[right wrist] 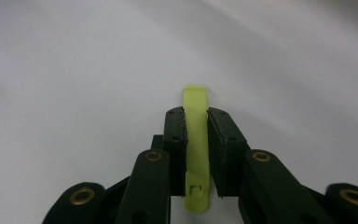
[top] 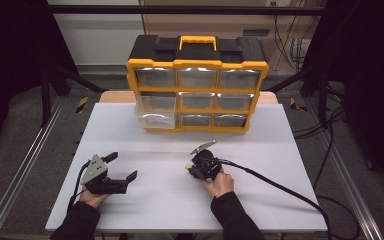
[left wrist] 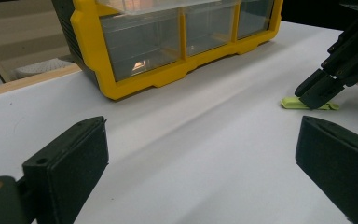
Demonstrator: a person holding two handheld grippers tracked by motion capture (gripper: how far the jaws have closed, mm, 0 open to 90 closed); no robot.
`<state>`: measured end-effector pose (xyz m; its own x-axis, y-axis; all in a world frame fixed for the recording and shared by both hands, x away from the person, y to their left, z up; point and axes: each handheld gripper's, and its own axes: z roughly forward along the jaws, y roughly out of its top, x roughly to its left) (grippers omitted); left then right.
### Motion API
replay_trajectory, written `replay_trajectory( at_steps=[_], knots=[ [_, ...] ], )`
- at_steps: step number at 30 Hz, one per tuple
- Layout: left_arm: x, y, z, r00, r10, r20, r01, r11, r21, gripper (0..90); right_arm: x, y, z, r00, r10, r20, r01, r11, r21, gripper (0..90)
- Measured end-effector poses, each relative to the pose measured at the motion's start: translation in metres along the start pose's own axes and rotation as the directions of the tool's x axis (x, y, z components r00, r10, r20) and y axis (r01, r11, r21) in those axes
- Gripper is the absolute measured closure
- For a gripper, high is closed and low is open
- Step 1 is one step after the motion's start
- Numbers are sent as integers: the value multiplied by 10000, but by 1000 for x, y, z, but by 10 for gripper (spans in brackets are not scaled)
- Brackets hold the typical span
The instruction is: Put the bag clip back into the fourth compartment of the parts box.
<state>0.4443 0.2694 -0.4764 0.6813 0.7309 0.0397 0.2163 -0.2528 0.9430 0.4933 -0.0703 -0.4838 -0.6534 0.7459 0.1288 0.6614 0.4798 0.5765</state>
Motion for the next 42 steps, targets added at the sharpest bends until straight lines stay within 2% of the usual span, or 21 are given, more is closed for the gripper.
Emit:
replay_trajectory(
  at_steps=[9,15,17,18,25,26,30,32,34,42],
  knots=[
    [0,0,0,10000,-2,17,2,10000,-6,22,-1,1,-2,9999,96,-50,-96,9999,127,784],
    [0,0,0,10000,-1,5,1,10000,10,22,-2,3,-6,9999,92,-60,-92,10000,-13,784],
    [0,0,0,10000,-36,-8,36,10000,26,22,-1,3,-8,9997,222,-66,-222,9998,-3,784],
    [0,0,0,10000,-38,-13,38,10000,29,22,-1,4,-9,9999,126,-91,-127,9999,-103,784],
    [0,0,0,10000,-11,27,11,10000,57,22,1,5,-17,9997,218,-108,-221,9994,-252,784],
    [0,0,0,10000,-15,34,15,10000,54,22,0,6,-17,9999,81,-130,-86,9993,-357,784],
    [0,0,0,10000,-8,24,8,10000,60,22,0,6,-21,10000,26,-86,-30,9990,-448,784],
    [0,0,0,10000,-24,31,24,10000,61,22,-1,7,-23,9999,-105,-119,97,9978,-658,784],
    [0,0,1,10000,-25,56,25,10000,62,22,1,8,-27,9999,7,-172,-20,9973,-740,784],
    [0,-1,1,10000,-19,34,19,10000,70,22,1,12,-41,9993,-139,-340,96,9923,-1236,784]
  ],
)
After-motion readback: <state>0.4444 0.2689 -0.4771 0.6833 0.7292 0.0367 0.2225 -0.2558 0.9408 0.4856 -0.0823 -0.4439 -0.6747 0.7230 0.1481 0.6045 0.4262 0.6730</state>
